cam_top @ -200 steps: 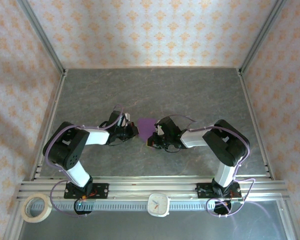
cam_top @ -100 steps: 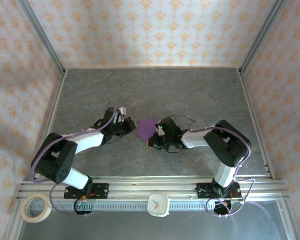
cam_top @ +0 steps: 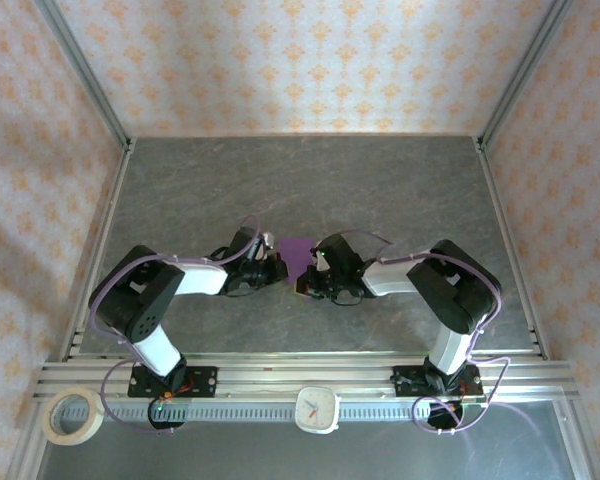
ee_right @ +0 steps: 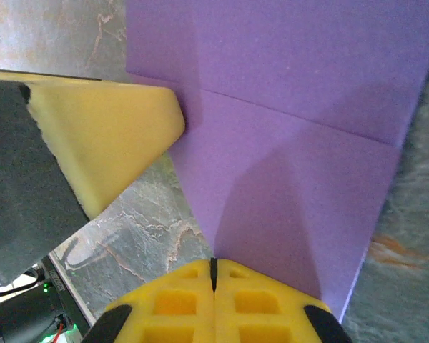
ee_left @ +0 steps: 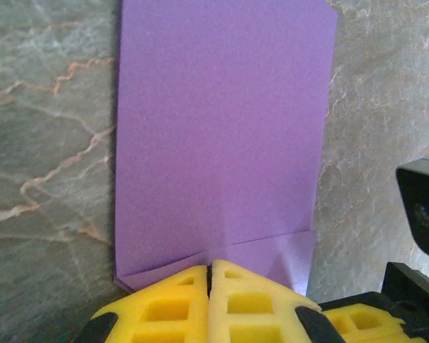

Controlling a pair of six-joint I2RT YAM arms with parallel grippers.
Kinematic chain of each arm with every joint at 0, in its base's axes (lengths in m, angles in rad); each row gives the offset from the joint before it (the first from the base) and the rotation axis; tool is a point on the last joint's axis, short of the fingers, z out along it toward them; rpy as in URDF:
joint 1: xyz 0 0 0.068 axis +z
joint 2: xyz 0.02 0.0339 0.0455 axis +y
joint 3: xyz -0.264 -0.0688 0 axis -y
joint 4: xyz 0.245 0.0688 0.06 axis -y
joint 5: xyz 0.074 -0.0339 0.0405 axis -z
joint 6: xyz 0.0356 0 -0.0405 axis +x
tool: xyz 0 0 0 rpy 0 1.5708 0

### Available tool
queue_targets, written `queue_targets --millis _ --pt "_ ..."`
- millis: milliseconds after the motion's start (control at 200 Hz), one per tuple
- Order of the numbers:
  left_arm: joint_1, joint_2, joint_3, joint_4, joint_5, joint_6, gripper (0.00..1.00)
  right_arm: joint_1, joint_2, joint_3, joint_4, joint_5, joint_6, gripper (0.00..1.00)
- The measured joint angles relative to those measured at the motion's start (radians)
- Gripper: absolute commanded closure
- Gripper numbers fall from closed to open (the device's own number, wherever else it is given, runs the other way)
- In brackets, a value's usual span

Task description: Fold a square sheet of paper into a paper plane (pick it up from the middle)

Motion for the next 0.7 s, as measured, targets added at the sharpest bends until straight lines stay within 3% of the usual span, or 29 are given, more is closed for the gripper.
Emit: queue_targets --millis 701 --pt "0.000 0.006 -0.017 0.046 -0.003 0.004 1.00 0.006 0.043 0.057 0.000 0.039 0.055 0.99"
